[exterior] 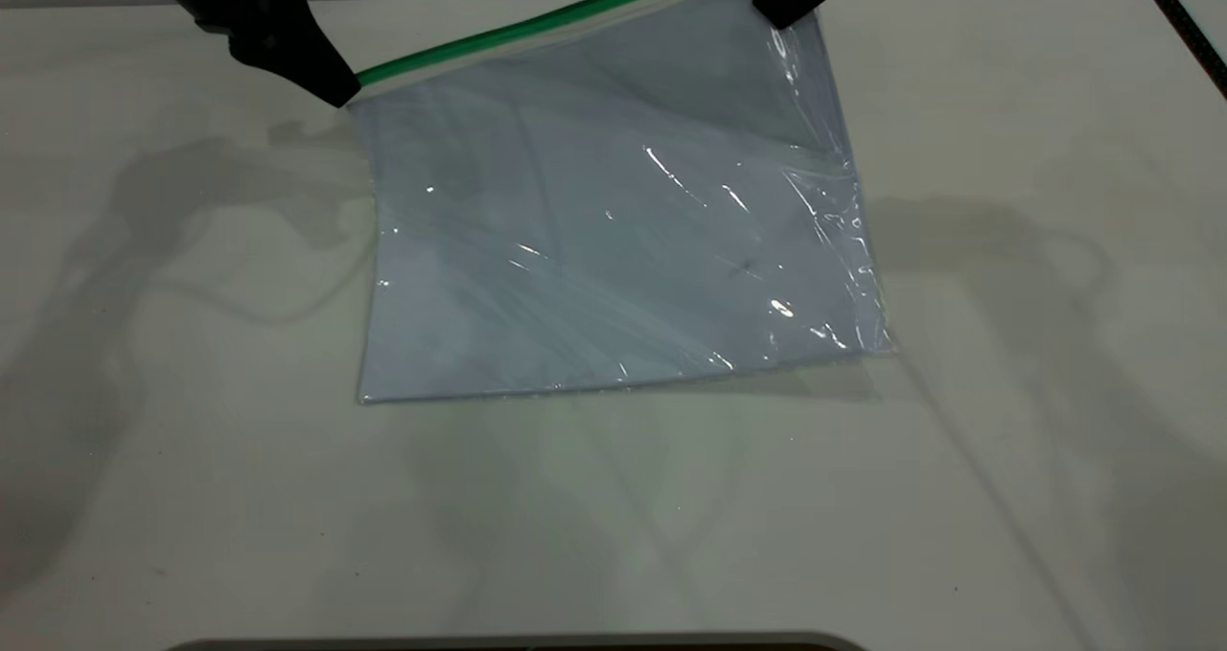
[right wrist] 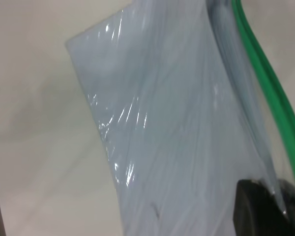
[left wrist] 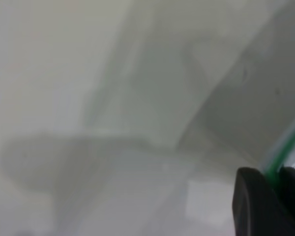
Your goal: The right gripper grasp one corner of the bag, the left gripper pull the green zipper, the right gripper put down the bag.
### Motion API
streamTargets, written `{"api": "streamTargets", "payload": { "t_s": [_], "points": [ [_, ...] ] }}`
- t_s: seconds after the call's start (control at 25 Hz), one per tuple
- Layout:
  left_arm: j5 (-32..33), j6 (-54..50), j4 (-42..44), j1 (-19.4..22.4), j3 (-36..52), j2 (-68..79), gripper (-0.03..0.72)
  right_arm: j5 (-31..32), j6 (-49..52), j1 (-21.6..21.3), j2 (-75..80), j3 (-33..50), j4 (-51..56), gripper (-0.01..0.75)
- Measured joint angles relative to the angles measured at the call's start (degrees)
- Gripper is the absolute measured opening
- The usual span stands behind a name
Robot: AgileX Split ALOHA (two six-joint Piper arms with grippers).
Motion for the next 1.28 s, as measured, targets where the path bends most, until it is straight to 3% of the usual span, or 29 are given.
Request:
{"api": "streamTargets", "payload": {
  "t_s": [0.2,0.32,0.44,0.6,0.72,0.84,1.12,1.28],
  "points": [
    [1.1,0.0,-6.3,0.3,0.0,-3.7,0.319,-1.9,0.7,-0.3,1.3,0.0,0.6,0.049],
    [3.4,-0.1,-10.4,0.1,0.0,-8.6,0.444,-5.2,1.1,-0.3,1.9,0.1,2.6,0.109],
    [6.4,-1.1,-13.8,-0.2,0.0,-14.3,0.506,-7.7,1.1,-0.3,1.8,0.1,2.9,0.260],
    [10.0,-3.6,-14.6,-0.6,0.0,-23.4,0.521,-10.4,6.1,-0.3,0.9,0.1,-2.7,0.511],
    [12.0,-6.8,-13.4,-0.6,0.0,-30.8,0.521,-9.8,16.1,-0.3,-3.3,0.1,-10.5,0.601],
    [13.4,-13.0,-7.8,-0.6,0.0,-39.0,0.521,-3.9,27.1,-0.3,-11.2,0.1,-17.0,0.587],
    [16.2,-37.4,10.9,-0.6,0.0,-54.3,0.519,18.3,48.4,-0.2,-32.5,0.1,-26.5,0.448],
    [16.2,-47.9,18.6,-0.6,0.2,-59.9,0.519,22.0,55.6,1.0,-42.5,2.4,-27.7,0.423]
  ]
}}
